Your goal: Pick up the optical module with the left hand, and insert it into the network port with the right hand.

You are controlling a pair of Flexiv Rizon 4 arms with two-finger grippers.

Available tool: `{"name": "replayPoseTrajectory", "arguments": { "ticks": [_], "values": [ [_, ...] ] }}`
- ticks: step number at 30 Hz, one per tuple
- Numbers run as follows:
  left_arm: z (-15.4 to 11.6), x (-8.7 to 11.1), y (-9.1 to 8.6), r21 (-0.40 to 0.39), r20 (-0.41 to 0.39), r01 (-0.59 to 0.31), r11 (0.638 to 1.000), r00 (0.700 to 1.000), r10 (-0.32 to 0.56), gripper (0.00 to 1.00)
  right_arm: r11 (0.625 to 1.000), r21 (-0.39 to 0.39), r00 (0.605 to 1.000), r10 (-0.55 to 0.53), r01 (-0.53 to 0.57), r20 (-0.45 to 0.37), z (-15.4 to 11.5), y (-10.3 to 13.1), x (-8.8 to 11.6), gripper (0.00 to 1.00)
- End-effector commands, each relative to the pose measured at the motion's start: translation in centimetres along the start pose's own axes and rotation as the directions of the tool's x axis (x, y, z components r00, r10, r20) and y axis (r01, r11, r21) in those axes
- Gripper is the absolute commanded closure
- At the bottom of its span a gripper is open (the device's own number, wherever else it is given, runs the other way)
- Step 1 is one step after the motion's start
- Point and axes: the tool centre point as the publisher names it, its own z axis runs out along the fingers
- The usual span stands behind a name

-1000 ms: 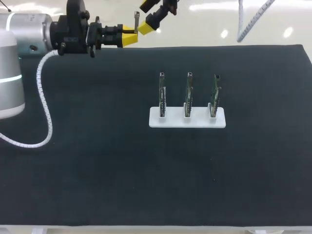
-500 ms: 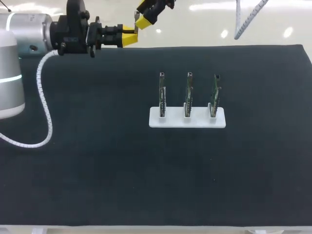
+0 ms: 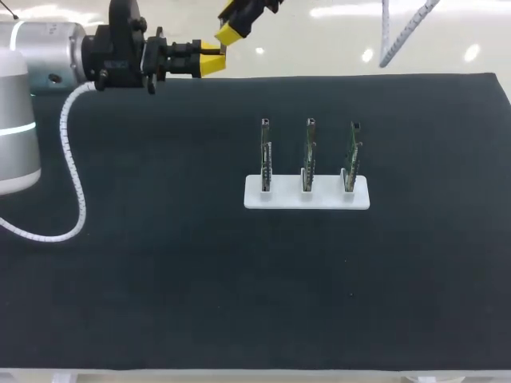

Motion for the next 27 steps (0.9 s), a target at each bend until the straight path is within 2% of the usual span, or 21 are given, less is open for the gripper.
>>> {"name": "replayPoseTrajectory", "arguments": {
  "ticks": [1, 20, 23, 27],
  "values": [
    [0.02, 0.02, 0.1, 0.002, -0.001, 0.0, 1.0, 1.0, 0.0, 1.0, 1.0, 0.003, 1.0, 0.001, -0.001, -0.001, 0.17, 0.14, -0.22, 0.5],
    [0.02, 0.02, 0.1, 0.002, -0.001, 0.0, 1.0, 1.0, 0.0, 1.0, 1.0, 0.002, 1.0, -0.027, 0.027, 0.004, 0.53, -0.37, -0.5, 0.6],
    [0.02, 0.02, 0.1, 0.002, -0.001, 0.0, 1.0, 1.0, 0.0, 1.0, 1.0, 0.001, 1.0, -0.03, 0.03, 0.004, 0.51, -0.45, -0.49, 0.69],
    [0.02, 0.02, 0.1, 0.002, -0.001, 0.0, 1.0, 1.0, 0.0, 1.0, 1.0, -0.001, 0.999, -0.032, 0.032, 0.005, 0.48, -0.53, -0.53, 0.93]
  ]
}}
